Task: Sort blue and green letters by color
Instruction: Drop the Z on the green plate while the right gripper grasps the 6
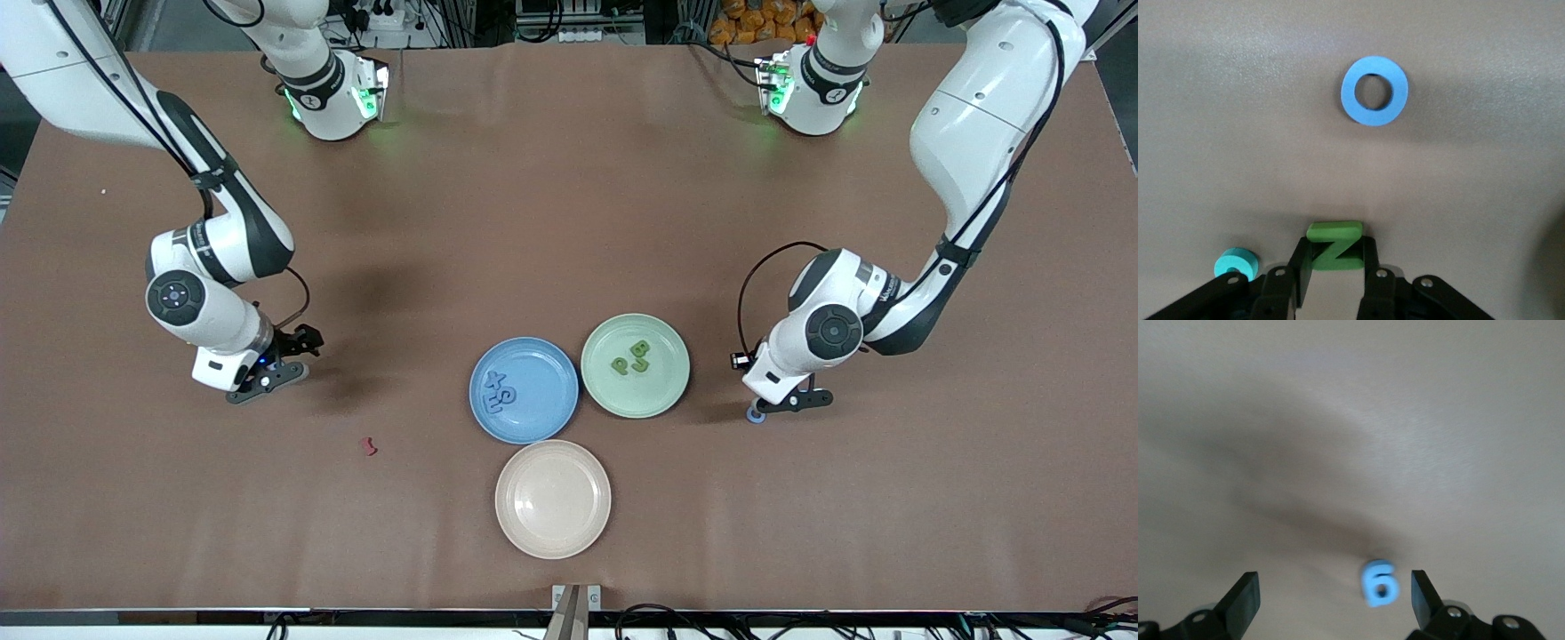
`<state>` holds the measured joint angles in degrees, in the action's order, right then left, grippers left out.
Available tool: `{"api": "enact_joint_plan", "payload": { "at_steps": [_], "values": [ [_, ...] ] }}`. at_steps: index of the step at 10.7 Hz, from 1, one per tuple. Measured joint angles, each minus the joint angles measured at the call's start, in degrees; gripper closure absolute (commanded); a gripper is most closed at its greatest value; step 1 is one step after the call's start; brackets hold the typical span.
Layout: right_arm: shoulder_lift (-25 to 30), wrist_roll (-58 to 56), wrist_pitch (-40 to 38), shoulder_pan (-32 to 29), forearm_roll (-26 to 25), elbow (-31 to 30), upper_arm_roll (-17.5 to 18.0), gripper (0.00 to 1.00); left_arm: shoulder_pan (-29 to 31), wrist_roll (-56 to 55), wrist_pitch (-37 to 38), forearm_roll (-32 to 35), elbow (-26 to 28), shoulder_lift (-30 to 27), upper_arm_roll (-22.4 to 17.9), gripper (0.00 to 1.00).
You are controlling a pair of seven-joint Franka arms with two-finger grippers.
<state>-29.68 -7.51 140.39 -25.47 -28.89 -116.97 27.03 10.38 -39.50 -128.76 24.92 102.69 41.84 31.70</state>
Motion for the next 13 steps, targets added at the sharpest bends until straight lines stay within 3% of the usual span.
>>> {"api": "enact_joint_plan", "payload": {
  "at_steps": [3, 8, 9, 10, 11, 12, 13],
  "values": [
    [-0.5, -6.1, 3.5, -3.8, -6.1, -0.9, -0.1, 0.0, -0.1, 0.0, -0.4, 0.0, -0.5, -0.4, 0.7, 1.0],
    [-3.9, -8.0, 7.0, -5.3, -7.1, -1.3, -0.1, 0.0, -2.3, -5.0, -0.5, -0.3, -4.8, -2.8, 6.7, 1.0],
    [-4.2, -8.1, 7.3, -5.3, -7.1, -1.3, -0.1, 0.0, -4.6, -7.7, -0.5, -0.4, -5.6, -2.7, 6.8, 0.83],
    [-4.4, -8.2, 7.4, -5.3, -7.1, -1.3, -0.1, 0.2, -6.8, -10.2, -0.5, -0.4, -6.2, -2.4, 6.7, 0.54],
    [-4.4, -8.2, 7.5, -5.4, -7.1, -1.3, -0.1, 0.76, -8.9, -11.8, -0.6, -0.4, -7.3, -1.6, 6.6, 0.01],
    [-4.4, -8.3, 7.5, -5.4, -7.1, -1.3, -0.1, 1.0, -10.4, -12.5, -0.6, -0.4, -8.7, -0.7, 6.4, 0.0],
    [-4.5, -8.3, 7.5, -5.4, -7.1, -1.3, -0.1, 1.0, -11.1, -12.5, -0.6, -0.4, -9.8, -0.1, 6.3, 0.0]
  ]
}}
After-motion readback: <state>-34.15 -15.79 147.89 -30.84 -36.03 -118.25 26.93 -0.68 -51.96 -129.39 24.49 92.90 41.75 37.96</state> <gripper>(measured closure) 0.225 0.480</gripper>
